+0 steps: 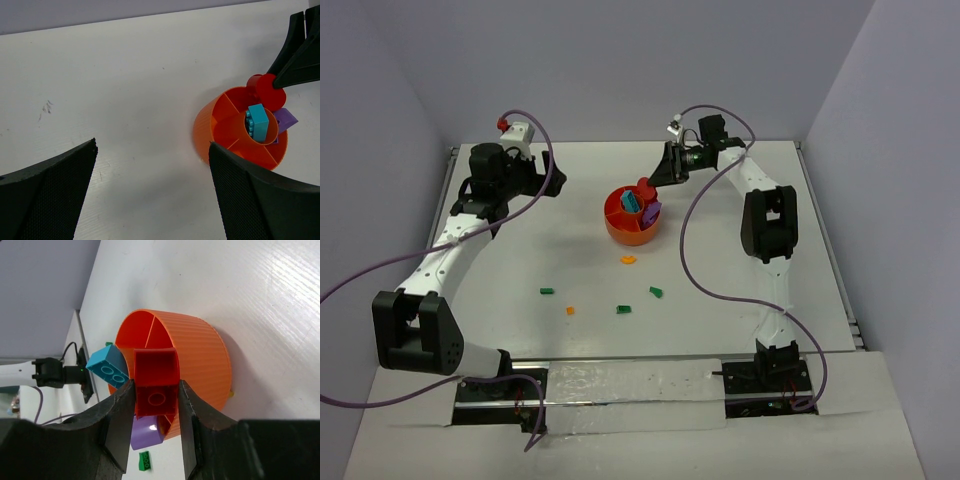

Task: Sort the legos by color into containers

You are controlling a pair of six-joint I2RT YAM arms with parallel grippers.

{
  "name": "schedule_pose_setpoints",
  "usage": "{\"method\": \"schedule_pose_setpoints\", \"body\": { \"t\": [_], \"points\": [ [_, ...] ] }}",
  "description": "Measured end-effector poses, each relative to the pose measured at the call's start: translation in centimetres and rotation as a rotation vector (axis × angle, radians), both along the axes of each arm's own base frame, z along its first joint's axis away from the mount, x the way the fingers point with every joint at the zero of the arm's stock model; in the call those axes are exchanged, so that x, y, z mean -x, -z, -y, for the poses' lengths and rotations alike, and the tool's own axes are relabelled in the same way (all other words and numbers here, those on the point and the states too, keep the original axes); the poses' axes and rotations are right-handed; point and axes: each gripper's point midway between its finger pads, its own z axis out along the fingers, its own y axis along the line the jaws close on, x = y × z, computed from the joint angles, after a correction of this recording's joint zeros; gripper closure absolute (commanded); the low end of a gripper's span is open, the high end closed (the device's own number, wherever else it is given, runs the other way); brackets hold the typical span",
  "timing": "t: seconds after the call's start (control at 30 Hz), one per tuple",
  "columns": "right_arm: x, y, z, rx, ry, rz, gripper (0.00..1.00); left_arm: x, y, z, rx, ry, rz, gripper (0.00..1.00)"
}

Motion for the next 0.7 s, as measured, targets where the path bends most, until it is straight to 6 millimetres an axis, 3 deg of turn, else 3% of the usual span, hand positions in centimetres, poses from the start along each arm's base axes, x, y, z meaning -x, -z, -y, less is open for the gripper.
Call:
{"method": "schedule_pose_setpoints", "body": {
  "t": [0.37,0.7],
  "points": [
    [-0.4,-1.4,0.1,0.111,0.0,0.138,1.0,-0.1,-0.1,0.0,0.004,0.0,0.005,0.01],
    [0.7,-2.4,-2.1,0.292,-0.032,0.307,1.0,-0.1,-0.1,-0.1,0.0,-0.009,0.005,0.01]
  ]
}}
